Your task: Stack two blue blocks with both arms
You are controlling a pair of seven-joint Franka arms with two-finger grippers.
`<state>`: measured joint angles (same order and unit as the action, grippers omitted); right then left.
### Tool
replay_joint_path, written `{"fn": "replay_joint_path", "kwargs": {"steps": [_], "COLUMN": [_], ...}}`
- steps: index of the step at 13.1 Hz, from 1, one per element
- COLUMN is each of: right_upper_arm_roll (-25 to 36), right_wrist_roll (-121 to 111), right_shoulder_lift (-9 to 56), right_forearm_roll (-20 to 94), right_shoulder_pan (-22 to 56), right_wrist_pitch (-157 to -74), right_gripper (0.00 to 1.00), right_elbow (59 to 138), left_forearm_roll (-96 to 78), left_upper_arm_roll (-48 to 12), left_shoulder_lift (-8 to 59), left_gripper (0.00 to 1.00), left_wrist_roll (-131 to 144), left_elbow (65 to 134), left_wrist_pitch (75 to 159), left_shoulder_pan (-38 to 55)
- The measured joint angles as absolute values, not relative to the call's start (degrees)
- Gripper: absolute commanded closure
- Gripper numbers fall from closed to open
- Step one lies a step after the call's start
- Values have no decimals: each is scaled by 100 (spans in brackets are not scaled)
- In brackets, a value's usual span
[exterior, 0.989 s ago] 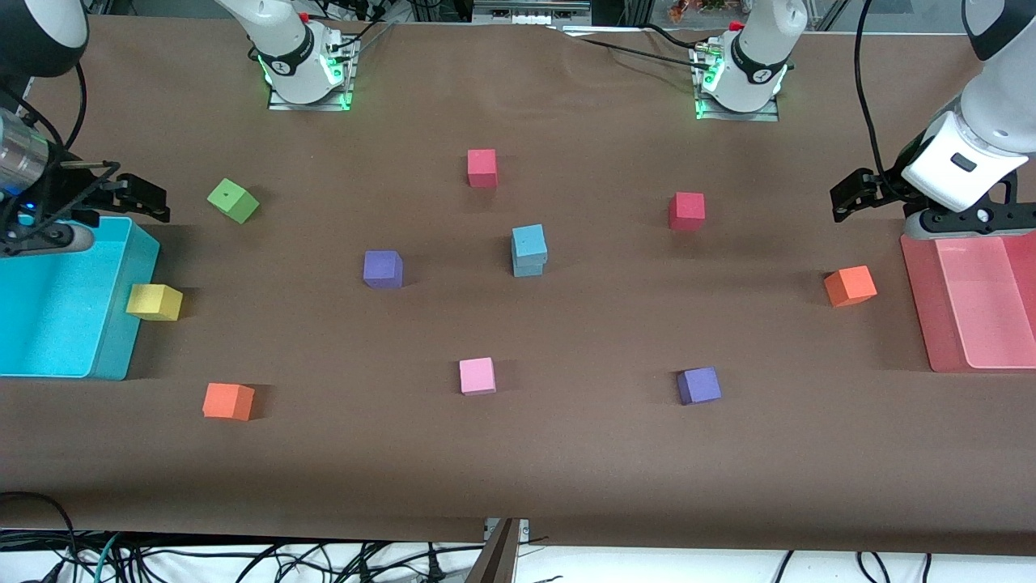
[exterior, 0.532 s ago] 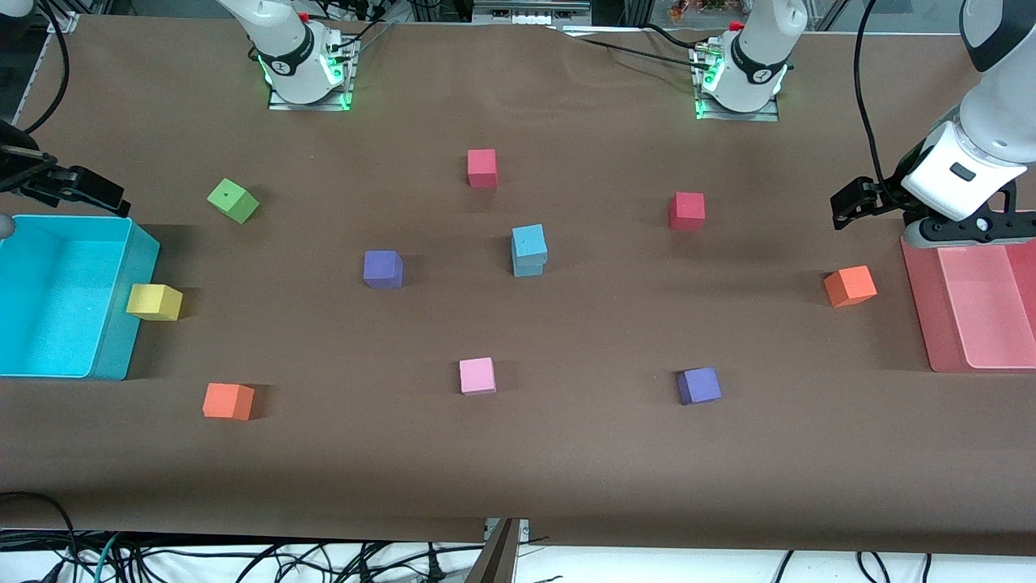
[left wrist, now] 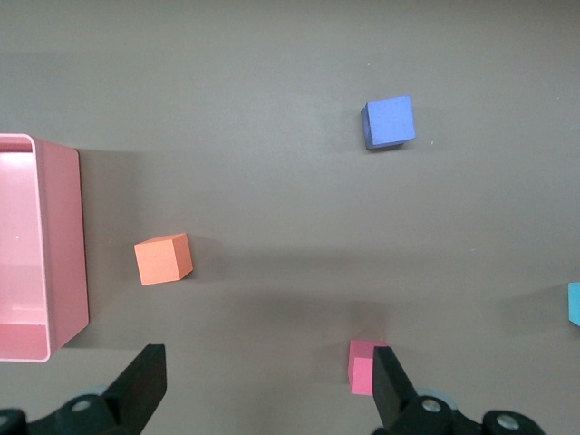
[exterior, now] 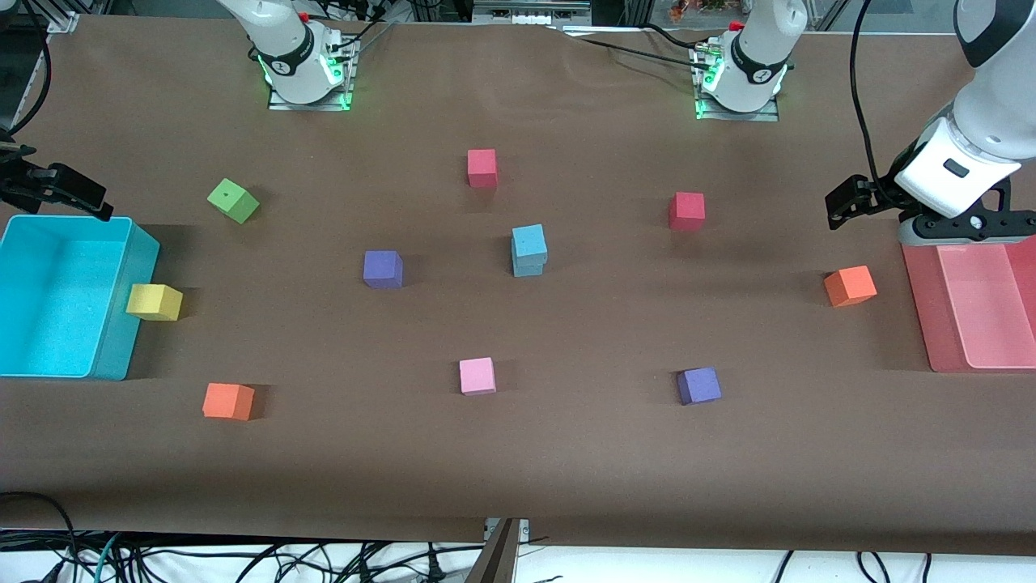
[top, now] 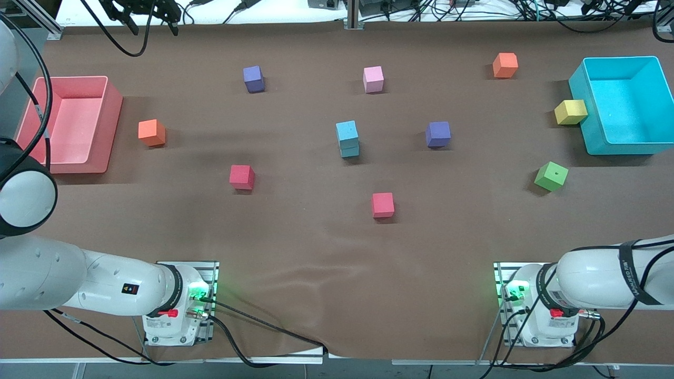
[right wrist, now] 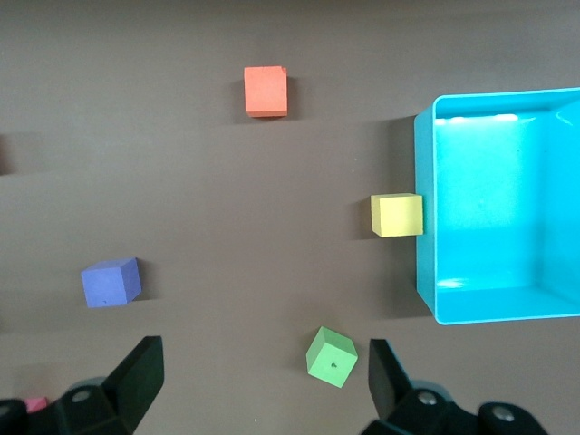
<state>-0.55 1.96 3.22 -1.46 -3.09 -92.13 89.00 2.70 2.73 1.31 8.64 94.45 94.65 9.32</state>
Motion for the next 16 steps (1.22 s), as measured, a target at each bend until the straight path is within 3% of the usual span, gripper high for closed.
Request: {"fn": "replay_joint_path", "kwargs": {"steps": [16], "right_upper_arm_roll": [-100], "right_wrist_roll": [220], "right_shoulder_lift": [396], "right_forearm_roll": [-146], "right_shoulder_pan": [-219], "right_wrist_pitch": [-9253], "right_gripper": [0], "right_elbow": [8923], "left_forearm_roll": [7], "left_upper_arm_roll": [226], "left_shoulder_lift": [125], "left_gripper": [0], "left_wrist_roll": [864], "left_elbow": [9388], "left_wrist_pitch": [9449], "left_shoulder_pan": [809]}}
